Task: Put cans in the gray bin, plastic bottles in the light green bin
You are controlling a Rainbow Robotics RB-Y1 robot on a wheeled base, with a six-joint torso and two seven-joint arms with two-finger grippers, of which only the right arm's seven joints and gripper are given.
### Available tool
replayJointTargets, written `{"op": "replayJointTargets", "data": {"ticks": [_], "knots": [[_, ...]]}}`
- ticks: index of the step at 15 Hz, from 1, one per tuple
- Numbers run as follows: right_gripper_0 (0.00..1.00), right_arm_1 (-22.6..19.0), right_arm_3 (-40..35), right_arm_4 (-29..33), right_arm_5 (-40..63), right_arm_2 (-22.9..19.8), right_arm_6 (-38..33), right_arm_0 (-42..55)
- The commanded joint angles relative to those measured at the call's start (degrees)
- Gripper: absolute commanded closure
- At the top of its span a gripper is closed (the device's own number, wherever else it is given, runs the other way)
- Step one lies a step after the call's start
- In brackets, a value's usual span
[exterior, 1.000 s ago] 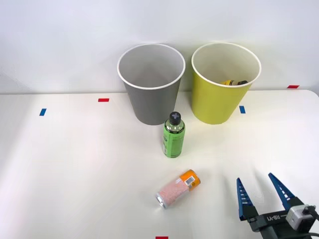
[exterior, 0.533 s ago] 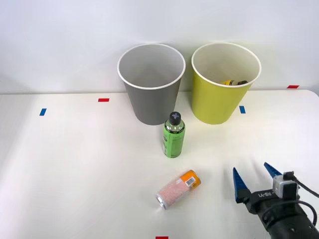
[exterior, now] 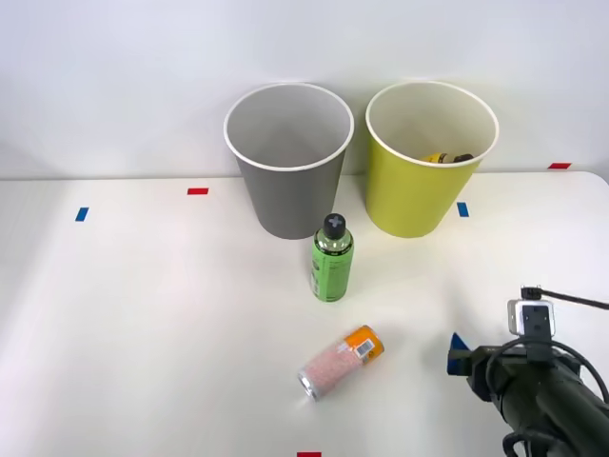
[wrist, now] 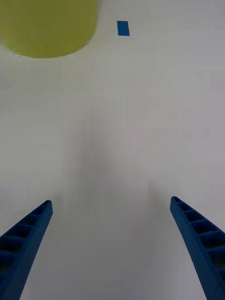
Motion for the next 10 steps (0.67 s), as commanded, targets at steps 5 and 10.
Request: {"op": "replayJointTargets", "data": {"ticks": [5, 10], "knots": [[0.0, -0.78, -5.73, 0.1, 24.08, 7.29, -19.39, -9.88], [0.0, -2.89, -5.82, -3.33, 34.45, 10.28, -26.95, -15.77]]}}
